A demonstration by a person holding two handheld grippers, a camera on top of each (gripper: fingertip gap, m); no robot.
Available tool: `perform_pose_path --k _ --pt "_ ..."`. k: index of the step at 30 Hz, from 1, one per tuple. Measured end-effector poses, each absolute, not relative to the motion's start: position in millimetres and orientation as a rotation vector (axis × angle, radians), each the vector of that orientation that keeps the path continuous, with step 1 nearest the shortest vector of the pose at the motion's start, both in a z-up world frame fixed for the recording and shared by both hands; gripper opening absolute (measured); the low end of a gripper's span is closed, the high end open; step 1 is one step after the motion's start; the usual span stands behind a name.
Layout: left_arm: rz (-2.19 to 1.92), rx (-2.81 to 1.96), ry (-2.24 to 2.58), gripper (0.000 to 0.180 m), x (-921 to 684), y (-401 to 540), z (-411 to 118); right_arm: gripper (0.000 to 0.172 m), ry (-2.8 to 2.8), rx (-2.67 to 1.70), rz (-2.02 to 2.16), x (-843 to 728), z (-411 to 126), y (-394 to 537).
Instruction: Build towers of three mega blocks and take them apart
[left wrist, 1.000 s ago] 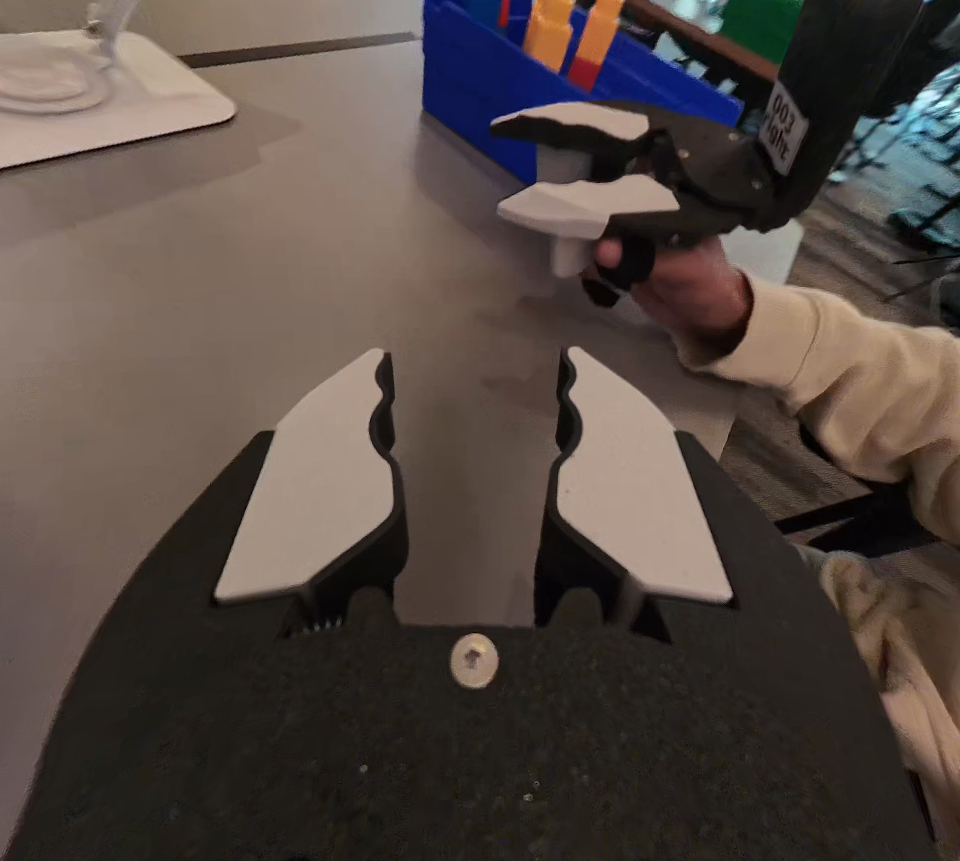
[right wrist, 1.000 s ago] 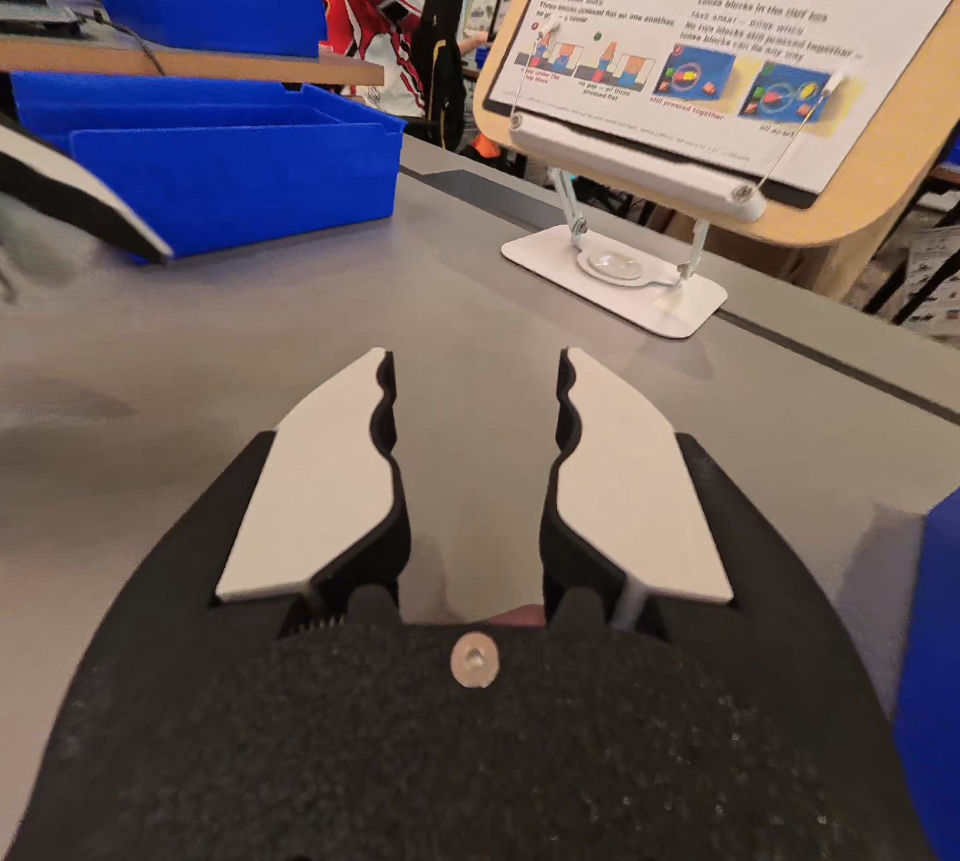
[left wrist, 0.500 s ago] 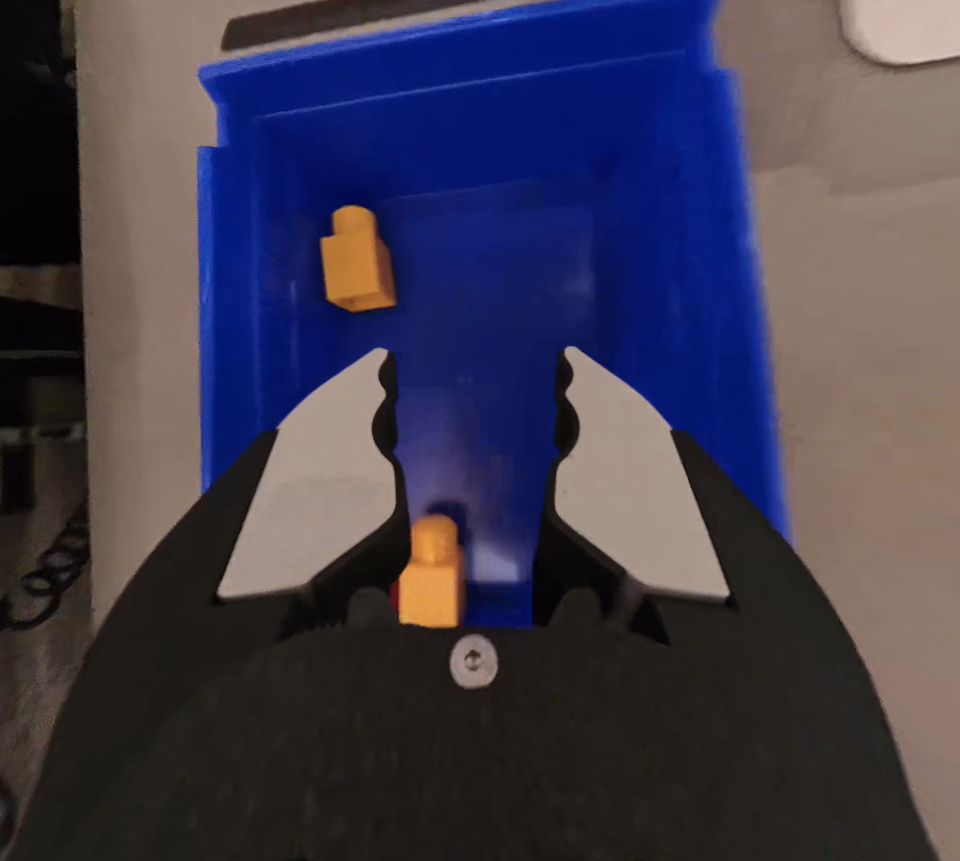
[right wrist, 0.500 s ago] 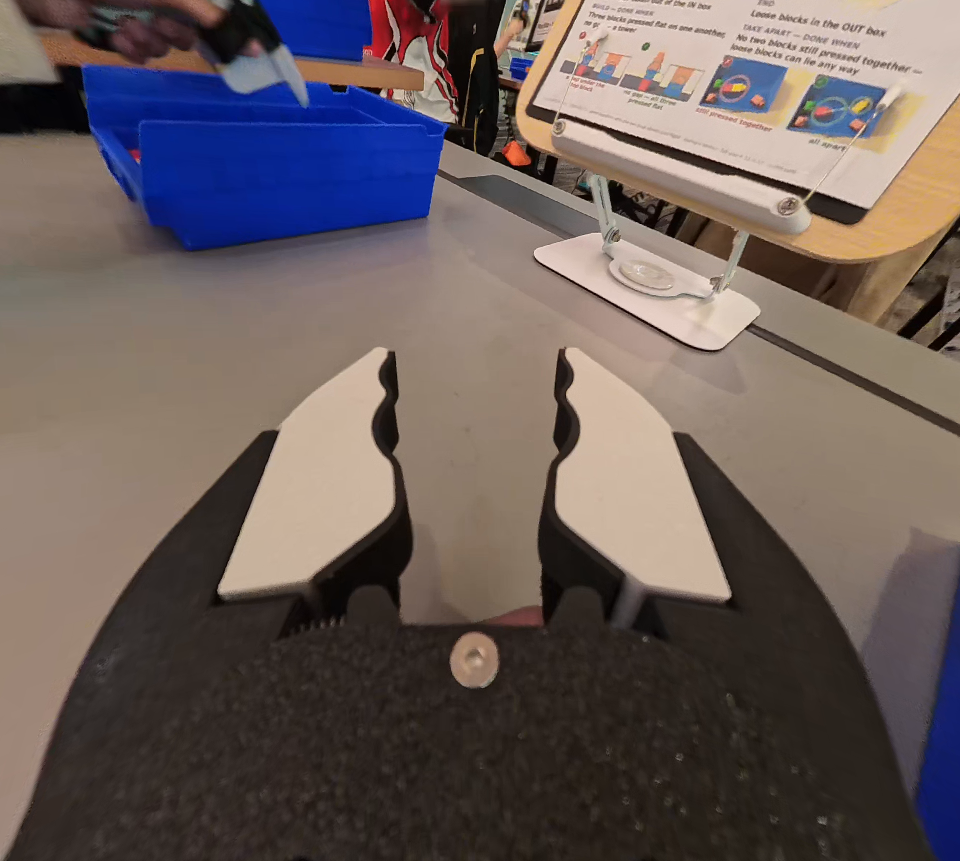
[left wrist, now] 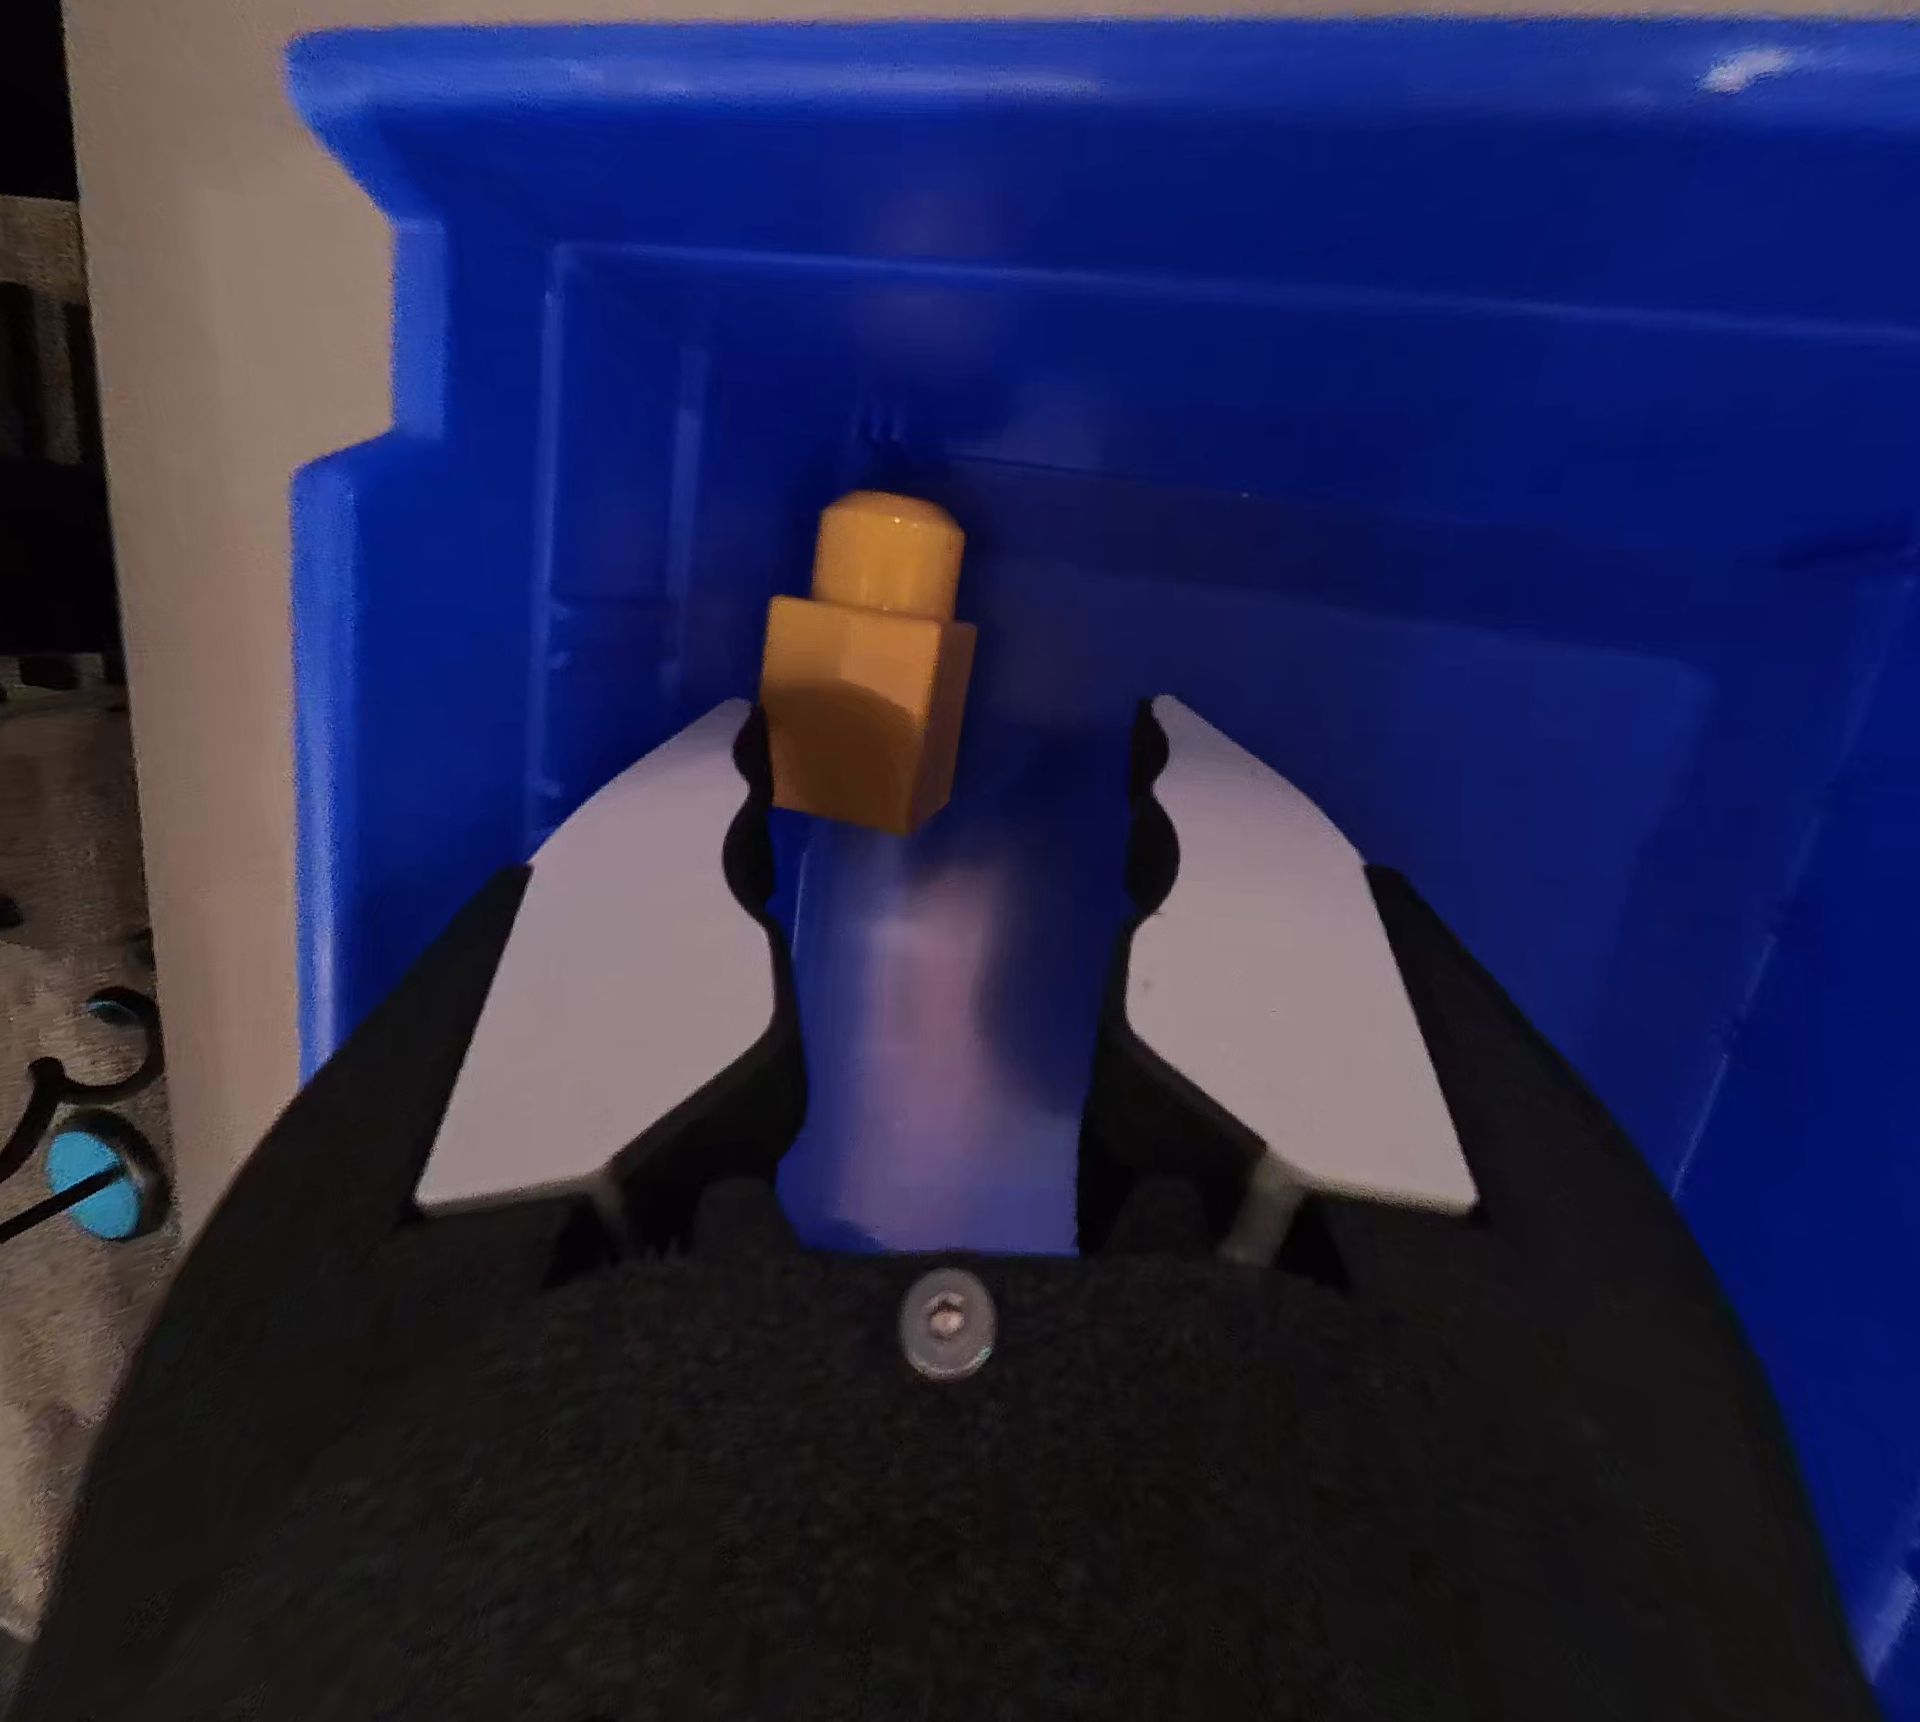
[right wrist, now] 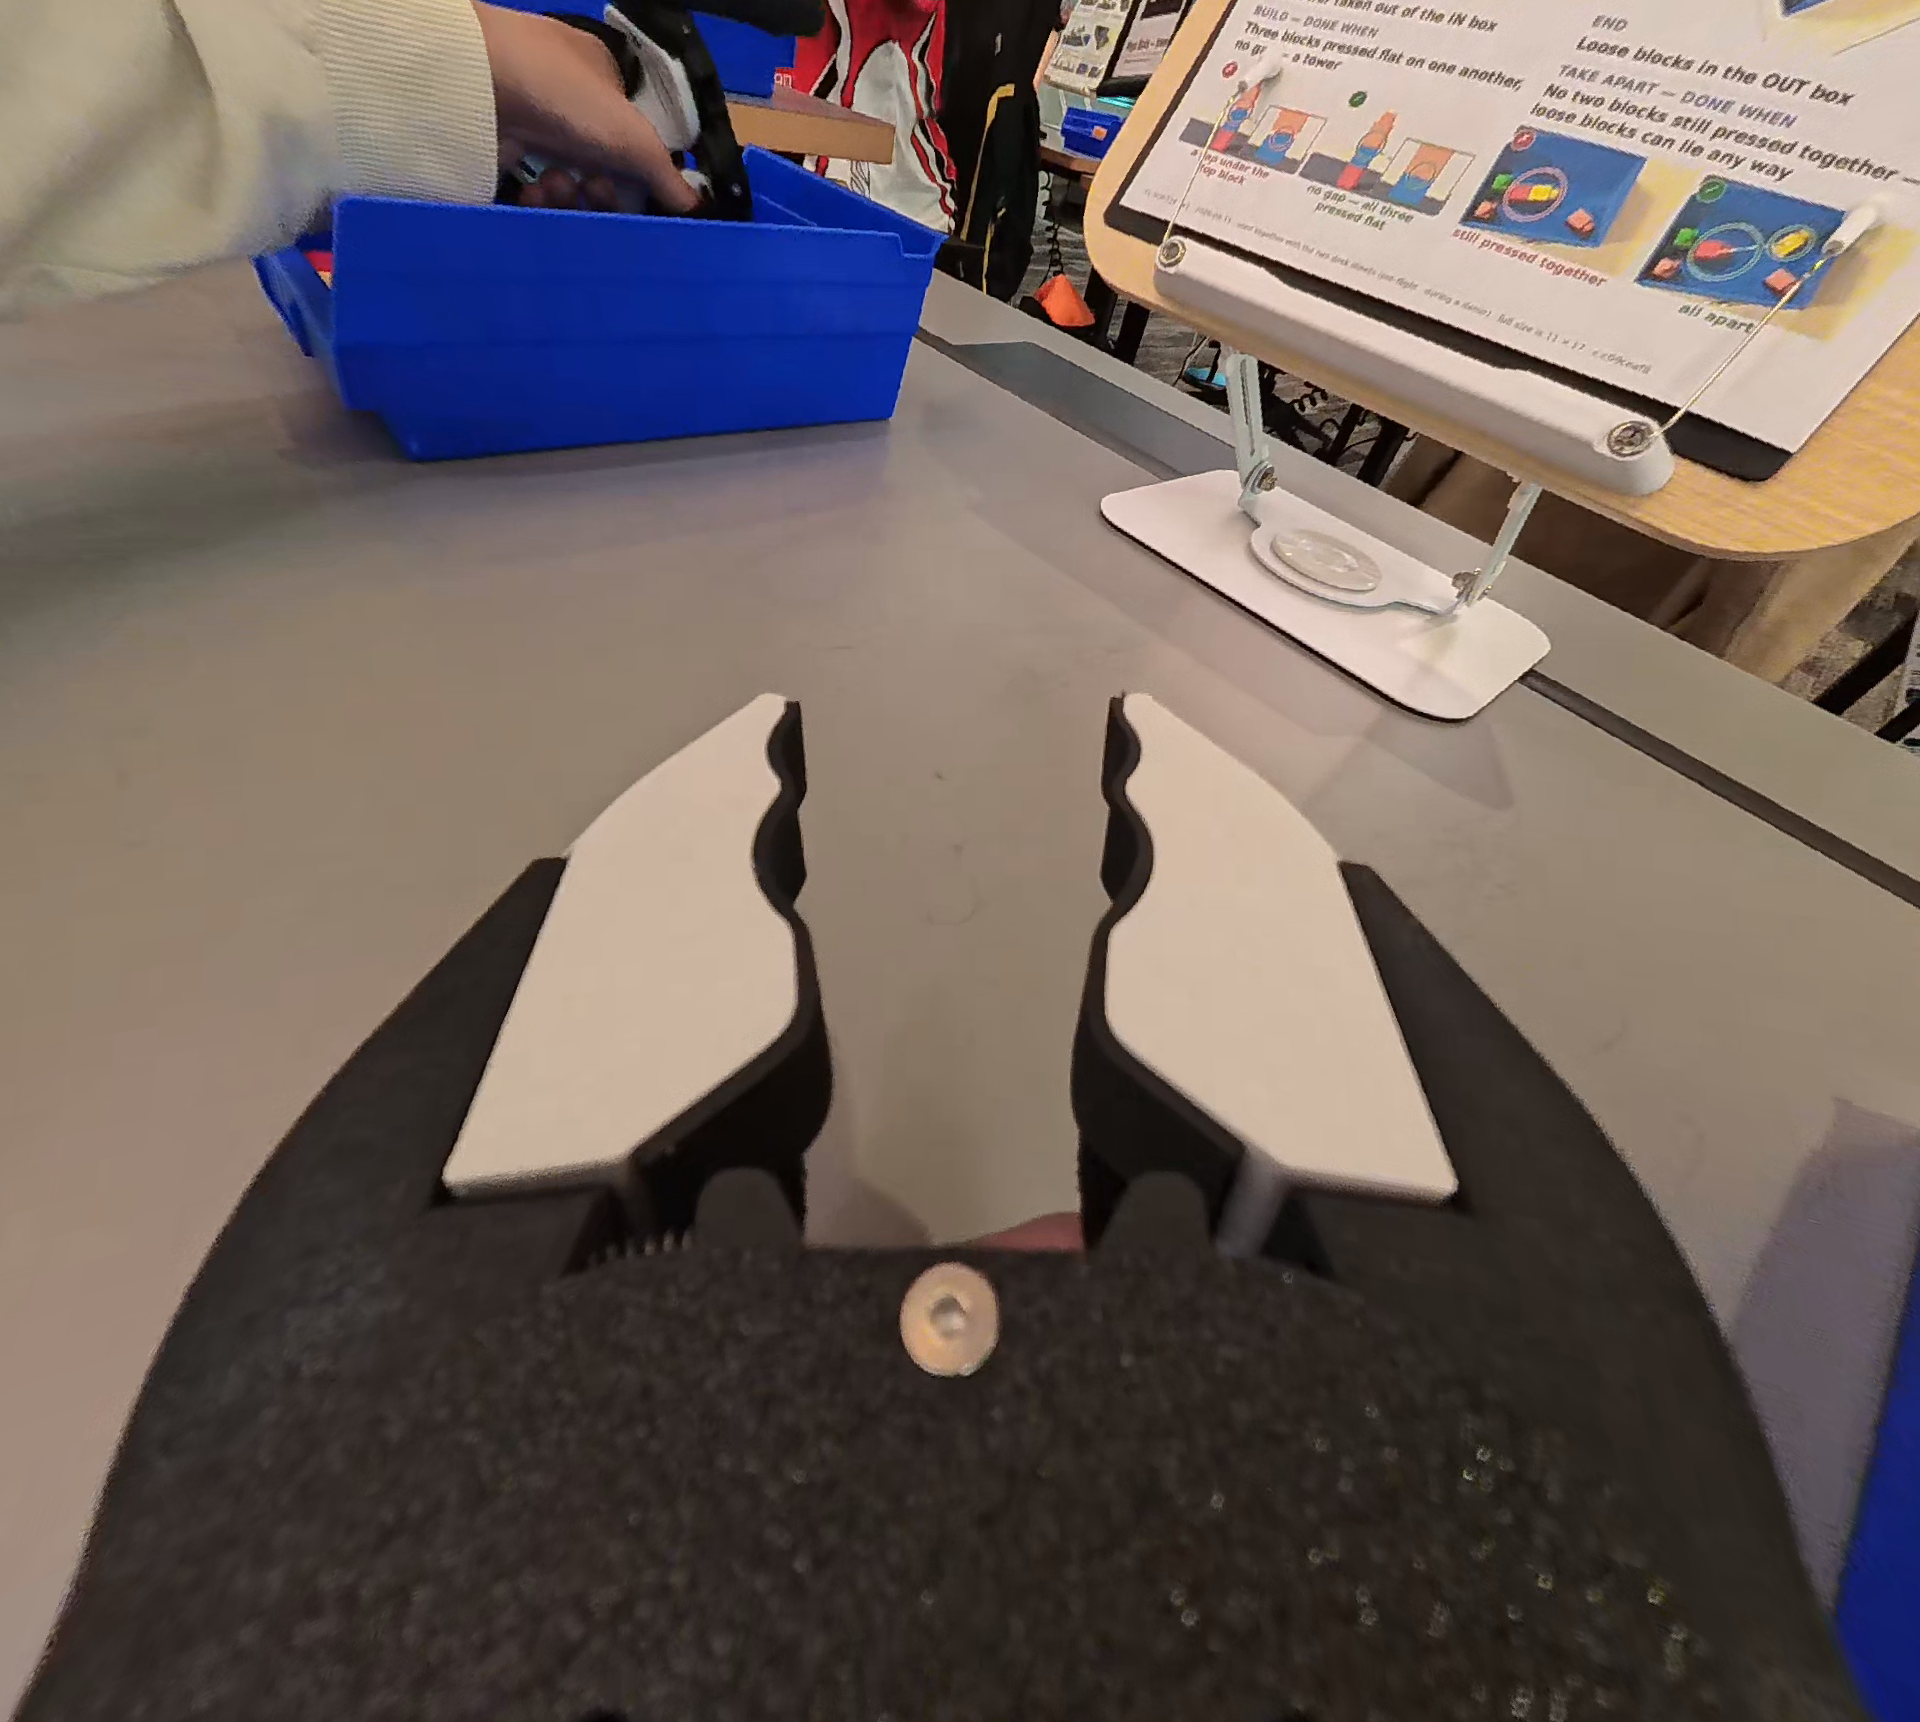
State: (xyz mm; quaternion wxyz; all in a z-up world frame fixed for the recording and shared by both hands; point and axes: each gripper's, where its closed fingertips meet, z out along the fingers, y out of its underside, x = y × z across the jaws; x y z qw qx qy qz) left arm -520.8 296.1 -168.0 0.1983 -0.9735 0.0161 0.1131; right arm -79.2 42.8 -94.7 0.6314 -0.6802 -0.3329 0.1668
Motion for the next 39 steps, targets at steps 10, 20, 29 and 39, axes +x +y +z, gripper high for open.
perform_pose_path --k 10,20,29,39 --pt "0.321 -2.710 0.236 0.059 -495 297 -150 0.054 -0.773 -1.578 0.373 -79 -100 44" --pt "-0.116 -2.835 -0.120 0.069 -485 313 -182 0.054 -0.797 -1.597 0.374 -83 -105 45" --pt "0.075 -2.903 -0.129 0.040 -508 306 -186 0.053 -0.805 -1.610 0.369 -83 -108 45" --pt "-0.096 -2.560 0.592 0.040 -399 243 -61 0.048 -0.727 -1.570 0.390 -72 -95 47"
